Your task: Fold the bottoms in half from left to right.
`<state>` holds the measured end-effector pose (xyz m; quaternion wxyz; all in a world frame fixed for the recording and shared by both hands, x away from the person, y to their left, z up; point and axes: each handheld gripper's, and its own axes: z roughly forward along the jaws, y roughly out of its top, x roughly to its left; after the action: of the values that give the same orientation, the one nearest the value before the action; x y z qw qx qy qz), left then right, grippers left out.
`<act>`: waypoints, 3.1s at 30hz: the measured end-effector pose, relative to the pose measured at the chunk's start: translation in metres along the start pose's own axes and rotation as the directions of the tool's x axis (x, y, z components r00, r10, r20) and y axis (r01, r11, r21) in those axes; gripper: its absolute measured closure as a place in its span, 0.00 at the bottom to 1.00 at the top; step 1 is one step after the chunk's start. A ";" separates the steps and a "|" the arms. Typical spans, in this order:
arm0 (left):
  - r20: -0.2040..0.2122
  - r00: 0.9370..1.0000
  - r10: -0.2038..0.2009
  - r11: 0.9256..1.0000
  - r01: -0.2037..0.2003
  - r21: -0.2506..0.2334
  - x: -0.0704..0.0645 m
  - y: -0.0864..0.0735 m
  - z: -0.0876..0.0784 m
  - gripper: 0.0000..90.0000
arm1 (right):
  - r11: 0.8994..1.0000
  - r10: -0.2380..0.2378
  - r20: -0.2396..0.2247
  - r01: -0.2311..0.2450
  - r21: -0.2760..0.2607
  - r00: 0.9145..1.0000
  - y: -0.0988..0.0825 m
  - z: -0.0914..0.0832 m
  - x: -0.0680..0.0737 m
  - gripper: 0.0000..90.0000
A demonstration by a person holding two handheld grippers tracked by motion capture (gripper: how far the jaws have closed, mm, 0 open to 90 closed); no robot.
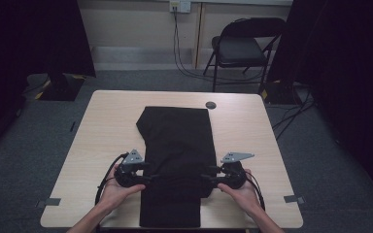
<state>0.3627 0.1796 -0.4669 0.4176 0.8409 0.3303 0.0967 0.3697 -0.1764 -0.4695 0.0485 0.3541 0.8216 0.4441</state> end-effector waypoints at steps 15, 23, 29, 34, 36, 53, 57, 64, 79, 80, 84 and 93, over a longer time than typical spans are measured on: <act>-0.017 0.998 0.058 0.996 -0.057 0.065 -0.008 0.000 0.017 0.41 | 0.996 -0.093 -0.042 0.093 -0.005 0.995 0.002 0.000 0.028 0.49; -0.027 0.994 0.102 0.988 -0.098 0.118 -0.013 -0.004 0.028 0.41 | 0.968 -0.217 -0.023 0.218 0.127 0.976 -0.010 0.045 0.043 0.43; -0.017 0.991 0.132 0.979 -0.128 0.158 -0.024 -0.013 0.023 0.40 | 0.957 -0.267 0.002 0.265 0.118 0.964 -0.019 0.042 0.054 0.43; 0.010 0.991 0.134 0.972 -0.134 0.193 -0.040 -0.017 0.017 0.40 | 0.952 -0.262 -0.060 0.268 0.150 0.963 -0.025 0.030 0.059 0.43; 0.035 0.993 0.113 0.972 -0.117 0.202 -0.047 -0.020 0.012 0.41 | 0.952 -0.247 -0.086 0.259 0.166 0.965 -0.027 0.025 0.062 0.43; -0.091 0.995 -0.044 0.992 0.054 0.113 0.052 0.024 0.044 0.50 | 0.993 -0.115 0.069 0.113 0.040 0.991 0.045 0.056 -0.009 0.43; -0.132 0.990 -0.051 0.994 0.063 0.087 0.068 0.031 0.062 0.55 | 0.994 -0.108 0.161 0.102 0.047 0.981 0.056 0.085 -0.030 0.47; -0.139 0.990 0.017 0.995 -0.004 0.098 0.057 0.026 0.062 0.53 | 0.993 -0.102 0.163 0.092 0.068 0.981 0.052 0.099 -0.040 0.44; -0.018 0.999 0.033 0.990 -0.030 0.137 0.014 0.002 0.034 0.49 | 0.977 -0.172 0.082 0.159 0.142 0.982 0.022 0.066 -0.005 0.44; -0.010 0.999 0.035 0.989 -0.033 0.142 0.016 0.003 0.033 0.49 | 0.976 -0.169 0.065 0.158 0.148 0.983 0.022 0.065 -0.004 0.44; -0.043 0.999 -0.012 0.994 0.017 0.106 0.033 0.017 0.030 0.48 | 0.985 -0.158 0.107 0.149 0.093 0.982 0.033 0.061 -0.019 0.36; -0.171 0.982 -0.086 0.995 0.093 0.033 0.099 0.054 0.044 0.42 | 0.999 -0.042 0.232 0.043 -0.001 0.972 0.080 0.079 -0.089 0.27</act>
<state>0.4833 0.1911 -0.4646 0.3749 0.8222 0.4040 0.1420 0.5099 -0.1488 -0.4767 0.1546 0.3856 0.8165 0.4009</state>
